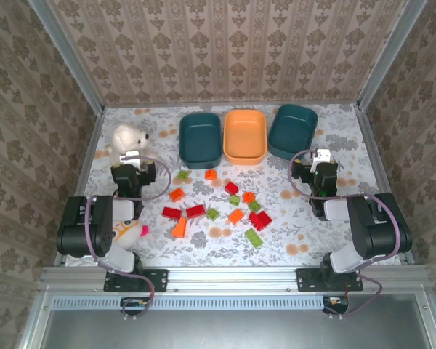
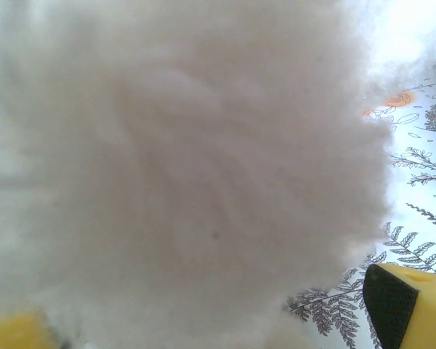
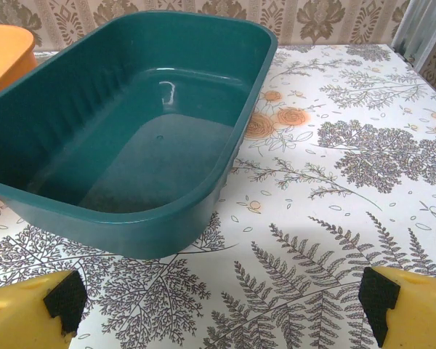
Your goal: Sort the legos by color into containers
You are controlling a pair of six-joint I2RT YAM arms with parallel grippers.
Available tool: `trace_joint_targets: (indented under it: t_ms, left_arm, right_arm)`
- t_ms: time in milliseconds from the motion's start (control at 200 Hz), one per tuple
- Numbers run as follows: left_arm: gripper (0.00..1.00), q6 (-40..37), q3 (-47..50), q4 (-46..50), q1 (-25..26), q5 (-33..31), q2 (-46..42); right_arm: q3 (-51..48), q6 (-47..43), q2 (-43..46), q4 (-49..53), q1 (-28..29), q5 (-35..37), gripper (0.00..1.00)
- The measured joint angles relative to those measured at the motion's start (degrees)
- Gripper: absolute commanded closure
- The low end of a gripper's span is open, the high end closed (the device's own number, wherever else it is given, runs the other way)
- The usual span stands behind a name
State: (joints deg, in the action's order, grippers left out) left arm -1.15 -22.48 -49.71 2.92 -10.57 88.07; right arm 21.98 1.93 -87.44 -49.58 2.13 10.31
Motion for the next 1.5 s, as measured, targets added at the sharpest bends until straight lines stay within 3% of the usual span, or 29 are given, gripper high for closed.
trace_joint_targets:
  t_ms: [1220, 1355, 1505]
  left_arm:
    - [0.00, -0.17, 0.46, -0.79, 0.15, -0.24, -0.07]
    - [0.00, -2.05, 2.16, 1.42, 5.03, -5.92, -5.62]
    - [0.00, -4.28, 1.49, 8.94, 13.18, -12.48, -20.79]
  right_arm:
    - [0.00, 0.00, 0.02, 0.00, 0.00, 0.02, 0.00]
    - [1.42, 0.17, 5.35, 8.09, 0.46, 1.60, 0.00]
    - [5.84, 1.07, 17.31, 15.74, 1.60, 4.57, 0.00]
